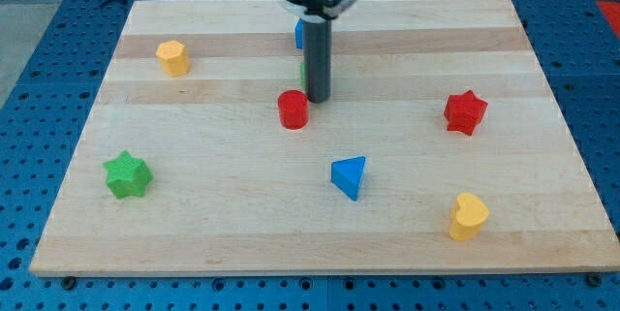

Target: Push the green circle closer to the red circle

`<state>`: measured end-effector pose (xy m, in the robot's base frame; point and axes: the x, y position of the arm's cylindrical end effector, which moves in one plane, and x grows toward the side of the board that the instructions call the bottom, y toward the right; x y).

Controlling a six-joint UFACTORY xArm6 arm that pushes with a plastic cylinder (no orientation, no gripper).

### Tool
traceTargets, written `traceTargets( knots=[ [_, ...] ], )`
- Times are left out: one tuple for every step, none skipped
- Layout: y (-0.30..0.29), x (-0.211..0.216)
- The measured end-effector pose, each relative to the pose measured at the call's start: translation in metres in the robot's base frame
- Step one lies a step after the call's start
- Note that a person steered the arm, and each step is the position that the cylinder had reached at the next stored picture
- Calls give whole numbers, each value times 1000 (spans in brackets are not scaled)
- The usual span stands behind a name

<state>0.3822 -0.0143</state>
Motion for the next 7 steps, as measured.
traceTargets(
  knots=[
    [20,-25],
    [46,-33],
    [32,-79],
    [-20,-76],
    [-46,-39],
    [-46,-38],
    [-38,-47]
  ],
)
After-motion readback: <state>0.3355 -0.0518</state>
